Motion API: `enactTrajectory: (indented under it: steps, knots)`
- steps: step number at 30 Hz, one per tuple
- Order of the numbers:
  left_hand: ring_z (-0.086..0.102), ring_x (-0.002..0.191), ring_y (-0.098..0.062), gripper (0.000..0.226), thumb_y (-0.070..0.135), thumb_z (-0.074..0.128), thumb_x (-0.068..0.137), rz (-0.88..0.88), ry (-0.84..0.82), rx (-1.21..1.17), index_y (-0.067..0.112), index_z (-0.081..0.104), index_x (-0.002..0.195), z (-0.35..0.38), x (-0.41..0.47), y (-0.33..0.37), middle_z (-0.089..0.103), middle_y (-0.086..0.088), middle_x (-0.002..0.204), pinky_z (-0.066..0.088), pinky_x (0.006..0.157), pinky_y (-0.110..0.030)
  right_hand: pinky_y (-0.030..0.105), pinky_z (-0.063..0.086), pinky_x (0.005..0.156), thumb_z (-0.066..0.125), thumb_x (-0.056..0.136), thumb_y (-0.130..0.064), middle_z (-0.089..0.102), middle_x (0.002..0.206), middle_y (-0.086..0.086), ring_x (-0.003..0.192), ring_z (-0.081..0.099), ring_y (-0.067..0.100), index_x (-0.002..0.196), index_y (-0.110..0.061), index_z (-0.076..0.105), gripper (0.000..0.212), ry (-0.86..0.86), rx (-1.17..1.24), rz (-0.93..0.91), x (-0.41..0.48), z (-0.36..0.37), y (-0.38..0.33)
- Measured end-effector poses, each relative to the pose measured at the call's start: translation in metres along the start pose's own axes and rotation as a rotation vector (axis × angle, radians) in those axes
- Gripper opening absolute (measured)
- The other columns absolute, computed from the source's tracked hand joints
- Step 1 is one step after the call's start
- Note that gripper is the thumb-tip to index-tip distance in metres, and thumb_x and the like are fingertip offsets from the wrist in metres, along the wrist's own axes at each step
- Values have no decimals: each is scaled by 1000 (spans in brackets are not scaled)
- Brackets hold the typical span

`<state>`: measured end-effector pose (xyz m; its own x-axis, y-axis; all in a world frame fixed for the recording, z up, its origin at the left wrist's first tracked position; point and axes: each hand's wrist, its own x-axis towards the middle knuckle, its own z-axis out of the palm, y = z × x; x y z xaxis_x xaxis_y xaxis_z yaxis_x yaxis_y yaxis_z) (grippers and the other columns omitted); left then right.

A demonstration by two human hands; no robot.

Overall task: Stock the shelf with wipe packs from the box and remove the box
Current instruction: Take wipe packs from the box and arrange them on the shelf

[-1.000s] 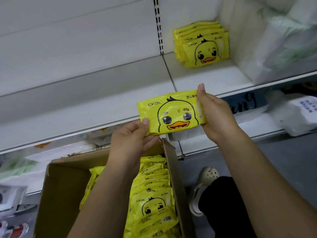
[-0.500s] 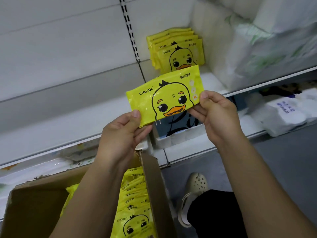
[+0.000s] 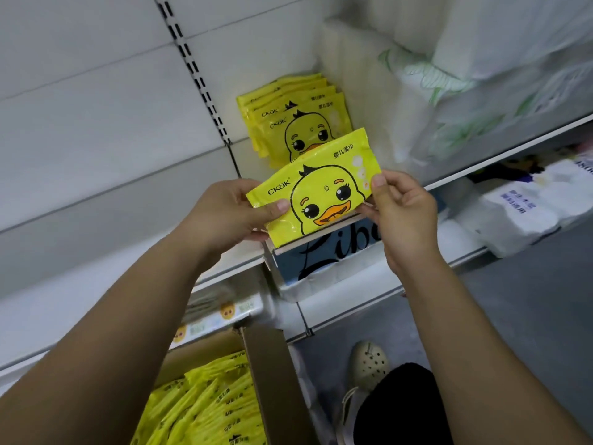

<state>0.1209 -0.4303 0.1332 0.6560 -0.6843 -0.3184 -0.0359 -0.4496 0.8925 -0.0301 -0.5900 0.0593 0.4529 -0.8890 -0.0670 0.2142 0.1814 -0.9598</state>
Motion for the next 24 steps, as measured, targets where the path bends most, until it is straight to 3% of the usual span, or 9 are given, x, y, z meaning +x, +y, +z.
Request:
enactTrajectory:
  steps: [3,6,9,12,14,16,20,22,24]
  knots:
    - [75,72,-15,11,11,77,86,47,32,-24,10,73,96,1,21,1,79,-4,82,63,65,-28,30,59,73,55,103,-13,75,85,-1,75,68,14,93,-22,67,18,28,-68,-60,8,5,4]
    - [74,68,-12,8,9,77,87,128,111,30,15,72,88,-3,43,6,77,1,74,58,58,-21,41,58,87,58,102,-25,73,93,-6,87,68,14,97,-31,67,12,81,-303,-155,18,8,11]
    - [74,66,-10,11,9,78,87,186,176,107,16,70,85,-6,64,12,75,-1,80,59,58,-22,27,49,92,58,101,-35,67,116,-4,105,62,13,120,-22,65,24,98,-529,-204,21,8,13]
    - [76,80,-19,11,8,78,87,197,209,145,12,69,85,-3,84,11,75,-11,94,63,64,-29,21,40,95,60,99,-40,64,123,3,118,56,17,124,-15,65,36,75,-730,-268,25,7,18]
    - [75,89,-29,11,10,79,87,199,242,165,9,69,88,3,96,10,74,-16,99,64,68,-34,35,43,106,61,96,-43,68,121,7,124,53,24,115,-9,71,40,46,-838,-352,29,7,25]
    - [74,91,-31,15,14,81,86,192,275,182,8,69,92,6,108,10,74,-14,98,64,69,-35,45,42,108,59,92,-49,70,123,6,128,51,27,111,-9,74,47,26,-913,-379,32,7,29]
    - [71,84,-38,51,49,87,70,225,353,343,5,69,87,9,124,16,72,-21,93,61,80,-51,44,32,116,61,90,-55,65,133,1,137,43,23,116,-13,74,52,-31,-1004,-348,32,4,30]
    - [64,86,-37,49,55,84,73,245,385,467,12,61,77,10,127,18,67,-22,91,54,81,-44,39,24,118,63,91,-55,61,139,-2,140,39,21,120,-16,72,50,-47,-1047,-348,33,3,32]
    - [60,92,-32,42,53,80,80,261,425,550,15,65,84,11,130,18,63,-15,91,49,80,-41,35,19,116,64,90,-56,58,143,-3,141,37,21,122,-18,72,50,-48,-1082,-363,33,4,34]
